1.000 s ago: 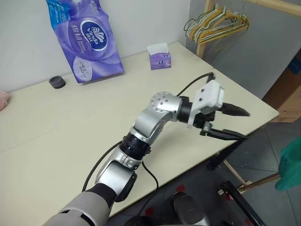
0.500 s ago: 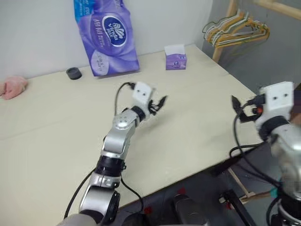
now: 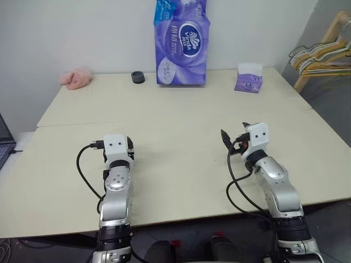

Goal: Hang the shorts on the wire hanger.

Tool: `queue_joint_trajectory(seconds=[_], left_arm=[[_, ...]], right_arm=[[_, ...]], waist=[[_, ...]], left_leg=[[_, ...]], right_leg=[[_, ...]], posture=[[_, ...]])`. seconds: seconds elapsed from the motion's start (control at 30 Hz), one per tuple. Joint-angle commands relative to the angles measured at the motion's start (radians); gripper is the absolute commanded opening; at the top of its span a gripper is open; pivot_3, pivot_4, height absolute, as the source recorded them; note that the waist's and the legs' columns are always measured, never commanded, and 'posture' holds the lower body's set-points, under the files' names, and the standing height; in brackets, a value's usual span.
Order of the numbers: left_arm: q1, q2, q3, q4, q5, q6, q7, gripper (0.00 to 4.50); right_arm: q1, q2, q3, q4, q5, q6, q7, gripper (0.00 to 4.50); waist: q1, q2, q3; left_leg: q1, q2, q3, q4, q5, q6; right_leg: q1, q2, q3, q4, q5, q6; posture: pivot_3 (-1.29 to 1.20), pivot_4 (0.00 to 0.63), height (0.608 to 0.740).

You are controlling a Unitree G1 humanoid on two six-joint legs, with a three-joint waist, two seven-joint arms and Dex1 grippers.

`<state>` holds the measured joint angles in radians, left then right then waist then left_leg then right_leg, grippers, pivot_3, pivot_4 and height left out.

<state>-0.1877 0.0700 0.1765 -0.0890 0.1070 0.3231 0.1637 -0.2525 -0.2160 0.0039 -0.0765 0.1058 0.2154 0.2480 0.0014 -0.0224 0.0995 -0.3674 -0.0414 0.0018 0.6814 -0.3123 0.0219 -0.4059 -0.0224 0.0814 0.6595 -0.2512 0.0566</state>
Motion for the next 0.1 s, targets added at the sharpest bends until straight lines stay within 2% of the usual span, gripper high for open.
queue_joint_trajectory(seconds=[0.03,0.1], left_arm=[[-0.014,0.01,0.015,-0.056,-0.042,-0.015,-0.031,3.07],[-0.016,0.022,0.014,-0.059,-0.074,-0.002,-0.072,3.07]], right_arm=[[-0.012,0.005,0.0,0.015,-0.005,-0.061,0.013,4.48],[-0.013,0.009,-0.002,0.025,-0.007,-0.07,0.01,4.48]], waist=[[0.009,0.0,0.0],[0.011,0.0,0.0]], left_leg=[[0.0,0.0,-0.001,0.0,0.001,-0.001],[0.0,0.001,-0.003,0.0,0.002,-0.001]], right_leg=[[0.0,0.0,-0.003,0.0,0.001,-0.001],[0.001,0.0,-0.008,0.001,0.001,-0.002]], posture=[[0.09,0.059,0.74],[0.09,0.06,0.74]])
